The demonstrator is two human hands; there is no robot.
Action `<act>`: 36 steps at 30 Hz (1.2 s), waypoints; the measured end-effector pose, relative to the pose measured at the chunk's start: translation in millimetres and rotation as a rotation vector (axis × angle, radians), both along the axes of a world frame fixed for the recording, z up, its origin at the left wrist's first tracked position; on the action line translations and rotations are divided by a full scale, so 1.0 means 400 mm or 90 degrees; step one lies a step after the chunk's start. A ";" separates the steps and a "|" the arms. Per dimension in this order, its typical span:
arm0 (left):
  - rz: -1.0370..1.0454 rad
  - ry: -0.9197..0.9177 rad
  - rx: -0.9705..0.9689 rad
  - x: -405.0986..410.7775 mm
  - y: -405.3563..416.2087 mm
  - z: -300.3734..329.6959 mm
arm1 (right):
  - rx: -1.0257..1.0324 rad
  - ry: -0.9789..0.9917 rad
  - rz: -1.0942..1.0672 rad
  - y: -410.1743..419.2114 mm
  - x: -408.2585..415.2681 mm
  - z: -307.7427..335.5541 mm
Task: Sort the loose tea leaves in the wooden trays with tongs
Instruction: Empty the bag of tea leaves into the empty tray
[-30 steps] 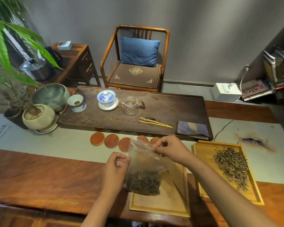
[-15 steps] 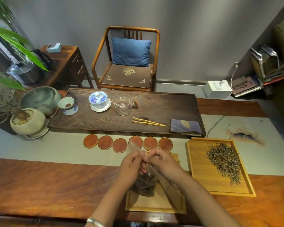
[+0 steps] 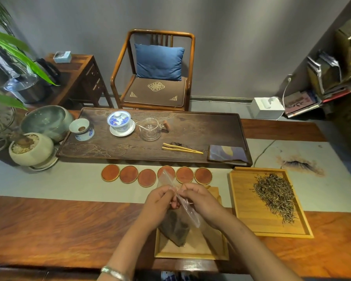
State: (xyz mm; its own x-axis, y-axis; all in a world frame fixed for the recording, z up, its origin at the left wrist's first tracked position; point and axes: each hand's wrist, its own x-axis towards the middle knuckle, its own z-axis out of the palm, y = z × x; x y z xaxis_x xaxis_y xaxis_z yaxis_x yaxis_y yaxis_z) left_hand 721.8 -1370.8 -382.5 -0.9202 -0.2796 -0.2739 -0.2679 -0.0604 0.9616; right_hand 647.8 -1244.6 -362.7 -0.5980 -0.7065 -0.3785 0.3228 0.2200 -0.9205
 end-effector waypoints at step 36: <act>-0.015 -0.057 -0.086 0.039 -0.078 0.013 | 0.225 0.187 -0.014 0.114 0.080 -0.227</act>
State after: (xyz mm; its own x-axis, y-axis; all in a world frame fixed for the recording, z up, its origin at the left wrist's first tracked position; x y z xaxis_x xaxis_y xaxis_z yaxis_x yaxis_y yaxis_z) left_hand 737.4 -1401.9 -377.4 -0.9006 -0.2984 -0.3162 -0.3522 0.0745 0.9330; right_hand 679.9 -1199.1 -453.4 -0.7300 -0.5501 -0.4056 0.0672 0.5329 -0.8435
